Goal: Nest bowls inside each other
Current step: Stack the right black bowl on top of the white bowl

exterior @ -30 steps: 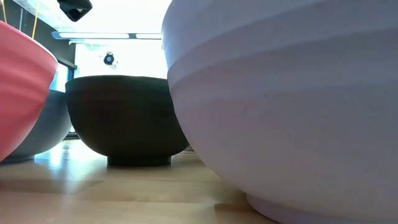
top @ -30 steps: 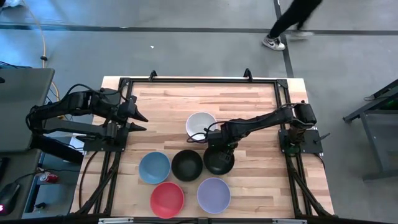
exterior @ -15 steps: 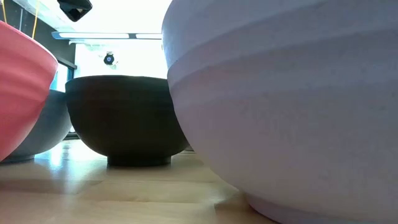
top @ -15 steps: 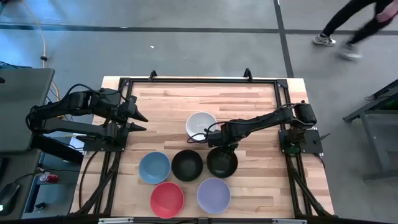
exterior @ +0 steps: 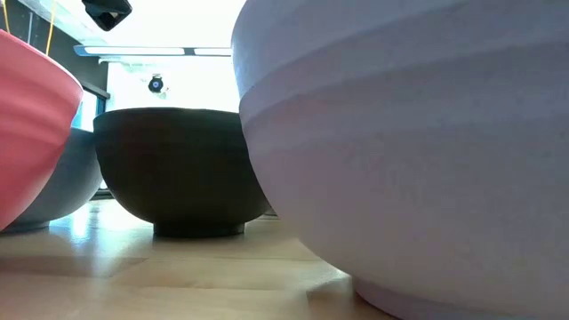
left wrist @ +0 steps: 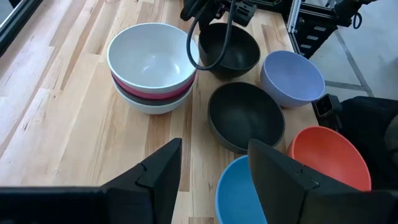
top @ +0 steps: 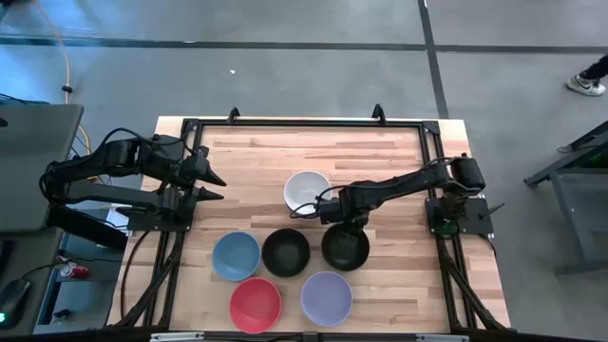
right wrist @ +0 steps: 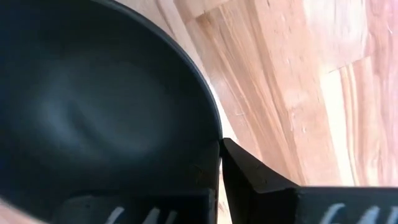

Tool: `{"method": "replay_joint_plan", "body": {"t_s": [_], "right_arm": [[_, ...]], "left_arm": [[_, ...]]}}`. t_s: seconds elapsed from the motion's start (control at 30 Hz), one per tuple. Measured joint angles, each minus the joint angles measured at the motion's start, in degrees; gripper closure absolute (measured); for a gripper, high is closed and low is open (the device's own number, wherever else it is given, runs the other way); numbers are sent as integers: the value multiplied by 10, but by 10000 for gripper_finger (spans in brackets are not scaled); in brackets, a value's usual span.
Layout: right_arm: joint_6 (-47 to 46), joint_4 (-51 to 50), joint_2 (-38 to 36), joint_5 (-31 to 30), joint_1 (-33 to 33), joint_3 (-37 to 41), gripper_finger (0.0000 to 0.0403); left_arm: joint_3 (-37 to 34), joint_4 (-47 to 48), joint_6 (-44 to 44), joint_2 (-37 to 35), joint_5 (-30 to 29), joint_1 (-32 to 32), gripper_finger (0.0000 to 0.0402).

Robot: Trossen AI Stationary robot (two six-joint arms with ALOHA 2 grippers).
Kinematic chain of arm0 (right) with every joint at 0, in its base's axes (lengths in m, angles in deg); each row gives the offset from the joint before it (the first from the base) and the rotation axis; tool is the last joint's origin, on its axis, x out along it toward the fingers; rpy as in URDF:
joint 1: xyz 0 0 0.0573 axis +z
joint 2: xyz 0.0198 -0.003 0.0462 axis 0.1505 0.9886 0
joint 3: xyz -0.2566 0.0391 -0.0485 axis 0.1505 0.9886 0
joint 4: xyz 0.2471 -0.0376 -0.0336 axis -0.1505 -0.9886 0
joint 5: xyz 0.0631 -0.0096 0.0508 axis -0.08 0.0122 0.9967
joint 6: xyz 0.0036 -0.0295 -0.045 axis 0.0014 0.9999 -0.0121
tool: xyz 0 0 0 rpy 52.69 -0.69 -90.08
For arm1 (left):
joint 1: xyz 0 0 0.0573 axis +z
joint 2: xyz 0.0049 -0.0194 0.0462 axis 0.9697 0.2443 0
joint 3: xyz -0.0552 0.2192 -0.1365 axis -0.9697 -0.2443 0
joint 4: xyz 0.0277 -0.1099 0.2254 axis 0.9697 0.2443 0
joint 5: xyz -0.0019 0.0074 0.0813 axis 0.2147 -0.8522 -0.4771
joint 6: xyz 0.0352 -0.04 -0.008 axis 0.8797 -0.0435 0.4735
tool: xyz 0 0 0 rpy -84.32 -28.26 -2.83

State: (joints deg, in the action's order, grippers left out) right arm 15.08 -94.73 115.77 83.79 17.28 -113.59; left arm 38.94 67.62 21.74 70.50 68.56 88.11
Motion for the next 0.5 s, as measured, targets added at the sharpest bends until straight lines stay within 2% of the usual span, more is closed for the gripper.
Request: {"method": "replay_joint_plan", "body": {"t_s": [0.33,0.5], "right_arm": [[-16,-15,-53,-5,-8,-1,403],[-17,-23,-56,-14,-9,-1,403]], "left_arm": [[0,0,0,0,-3,0,227],[-3,-4,0,0,-3,0,227]]}}
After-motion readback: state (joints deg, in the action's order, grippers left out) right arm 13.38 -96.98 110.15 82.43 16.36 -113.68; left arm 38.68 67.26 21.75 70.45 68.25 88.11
